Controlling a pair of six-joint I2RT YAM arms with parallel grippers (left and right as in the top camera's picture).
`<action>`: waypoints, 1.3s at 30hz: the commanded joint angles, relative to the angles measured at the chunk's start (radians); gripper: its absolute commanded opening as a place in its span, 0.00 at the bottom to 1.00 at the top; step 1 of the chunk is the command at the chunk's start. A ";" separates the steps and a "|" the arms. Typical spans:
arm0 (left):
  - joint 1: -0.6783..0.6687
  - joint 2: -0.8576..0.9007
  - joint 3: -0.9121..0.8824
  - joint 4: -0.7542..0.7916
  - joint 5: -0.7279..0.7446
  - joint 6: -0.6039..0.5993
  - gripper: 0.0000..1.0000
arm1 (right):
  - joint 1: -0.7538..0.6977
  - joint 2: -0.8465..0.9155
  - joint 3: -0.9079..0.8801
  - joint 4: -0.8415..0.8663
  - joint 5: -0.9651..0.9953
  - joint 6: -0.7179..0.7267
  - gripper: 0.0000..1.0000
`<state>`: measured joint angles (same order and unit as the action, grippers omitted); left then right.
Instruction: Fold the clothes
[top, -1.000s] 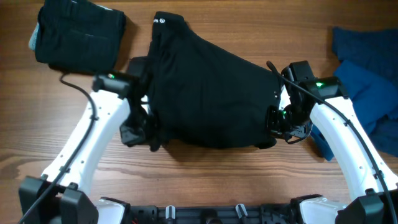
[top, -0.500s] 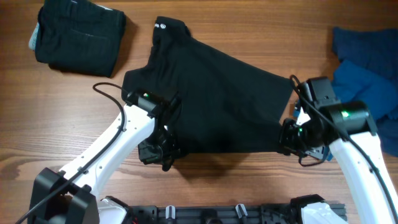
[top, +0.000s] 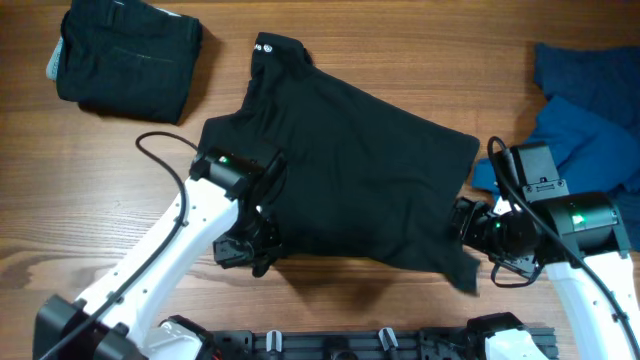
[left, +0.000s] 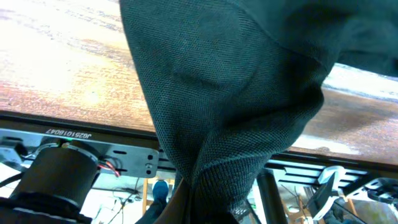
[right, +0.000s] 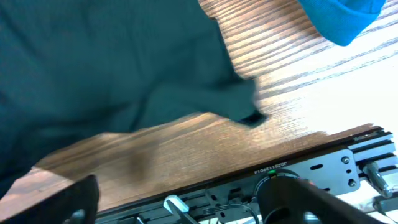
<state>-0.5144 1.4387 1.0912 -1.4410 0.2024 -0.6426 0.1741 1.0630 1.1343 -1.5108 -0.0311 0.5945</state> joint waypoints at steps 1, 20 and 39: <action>0.006 -0.085 0.035 -0.045 -0.025 -0.016 0.04 | 0.002 0.002 0.000 0.014 -0.005 0.009 1.00; 0.006 -0.282 0.088 -0.052 -0.090 -0.016 1.00 | 0.002 0.015 0.000 0.249 -0.121 -0.058 0.99; 0.113 0.109 0.088 0.416 -0.125 0.063 0.04 | 0.002 0.517 0.000 0.553 -0.214 -0.176 0.28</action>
<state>-0.4026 1.4403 1.1702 -1.0054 0.0872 -0.5850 0.1741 1.5249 1.1343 -0.9775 -0.2287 0.4316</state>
